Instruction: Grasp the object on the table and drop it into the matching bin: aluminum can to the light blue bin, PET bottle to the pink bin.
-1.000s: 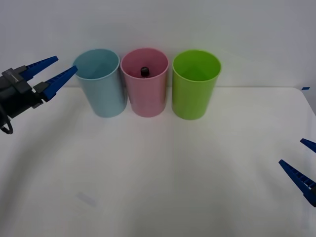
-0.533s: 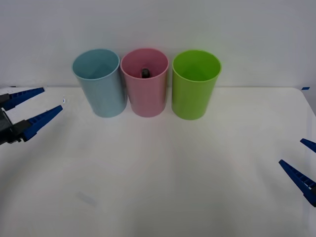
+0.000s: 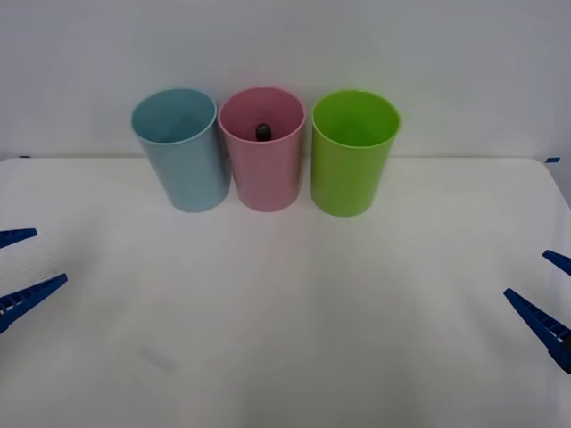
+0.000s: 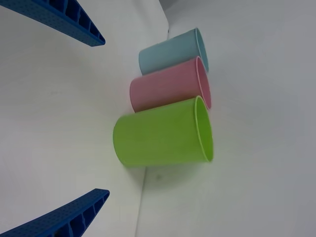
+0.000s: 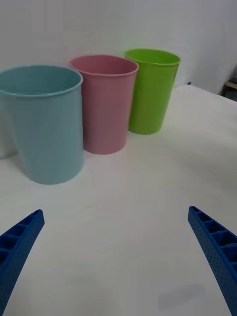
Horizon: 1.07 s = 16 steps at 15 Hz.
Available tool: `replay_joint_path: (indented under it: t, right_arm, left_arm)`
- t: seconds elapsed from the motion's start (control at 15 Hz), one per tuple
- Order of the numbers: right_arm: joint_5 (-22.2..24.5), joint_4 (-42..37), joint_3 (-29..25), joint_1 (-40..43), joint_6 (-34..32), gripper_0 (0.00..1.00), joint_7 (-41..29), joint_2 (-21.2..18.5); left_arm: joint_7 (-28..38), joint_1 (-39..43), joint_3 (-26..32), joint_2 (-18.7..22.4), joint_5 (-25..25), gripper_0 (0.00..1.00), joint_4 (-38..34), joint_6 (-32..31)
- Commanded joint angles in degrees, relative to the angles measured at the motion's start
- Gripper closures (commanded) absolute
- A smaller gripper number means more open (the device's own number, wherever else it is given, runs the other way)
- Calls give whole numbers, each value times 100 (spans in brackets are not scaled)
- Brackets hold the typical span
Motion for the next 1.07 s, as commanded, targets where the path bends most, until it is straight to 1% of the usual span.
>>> replay_joint_path:
  t: [0.07, 0.33, 0.53, 0.73, 1.07]
  right_arm:
    - [0, 0, 0, 0, 0, 0, 0, 0]
    - [0, 0, 0, 0, 0, 0, 0, 0]
    - [0, 0, 0, 0, 0, 0, 0, 0]
    - [0, 0, 0, 0, 0, 0, 0, 0]
    - [0, 0, 0, 0, 0, 0, 0, 0]
  left_arm:
    - [-219, 436, 52, -1, -10, 0, 3, -3]
    - [-360, 981, 211, -1, -10, 0, 3, -38]
    - [-369, 1201, 193, -1, -1, 0, 3, -38]
    - [-351, 1254, 167, -80, 16, 0, 3, -38]
    - [-281, 1271, 17, -80, 16, 0, 3, -38]
